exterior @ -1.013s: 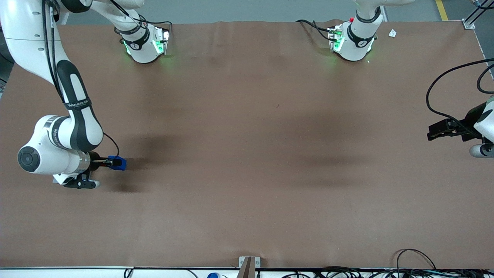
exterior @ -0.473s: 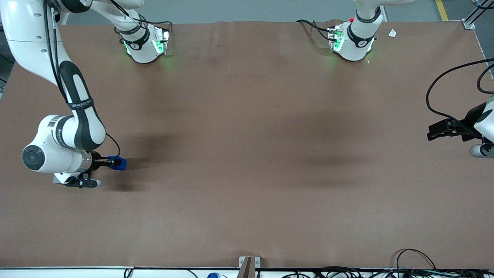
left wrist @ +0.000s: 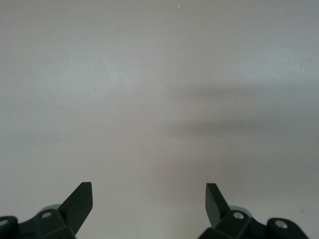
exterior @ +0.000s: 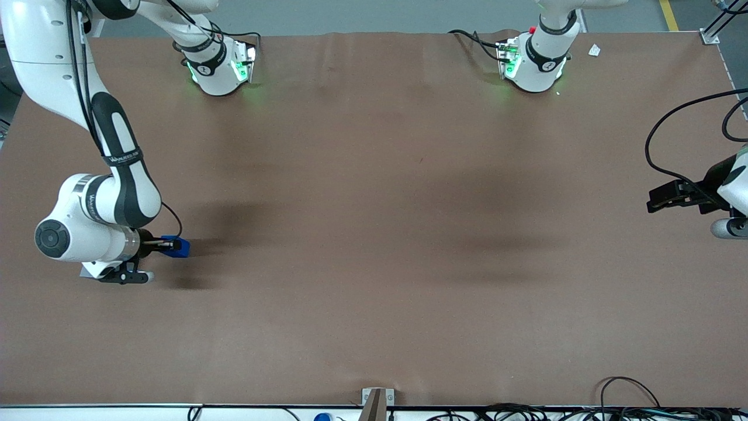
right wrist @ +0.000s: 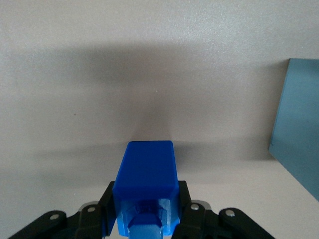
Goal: Insert blue part into gray base with right arm
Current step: 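Lift the blue block with the right gripper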
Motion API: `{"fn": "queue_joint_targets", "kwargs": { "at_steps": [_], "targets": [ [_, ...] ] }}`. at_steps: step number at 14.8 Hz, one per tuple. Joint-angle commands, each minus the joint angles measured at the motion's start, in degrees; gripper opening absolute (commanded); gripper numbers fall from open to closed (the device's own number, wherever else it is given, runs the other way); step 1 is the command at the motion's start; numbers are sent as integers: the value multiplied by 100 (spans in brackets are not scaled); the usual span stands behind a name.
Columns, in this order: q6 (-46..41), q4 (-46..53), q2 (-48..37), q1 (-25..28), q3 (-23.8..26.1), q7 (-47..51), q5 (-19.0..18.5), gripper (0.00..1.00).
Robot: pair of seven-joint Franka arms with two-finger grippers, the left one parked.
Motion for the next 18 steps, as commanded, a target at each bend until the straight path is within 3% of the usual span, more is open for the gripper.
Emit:
{"fn": "queue_joint_targets", "kwargs": {
  "at_steps": [1,5,9,12,18],
  "targets": [
    [27,-71,-57,4,10,14,-93,26],
    [-8,52,-92,21,19,49,-93,5],
    [-763,781,-75,-49,1,41,-137,3],
    [-843,1045,-66,-101,-8,67,-383,3],
    [-1572,1670,-66,-461,-17,32,-462,3]
  ]
}}
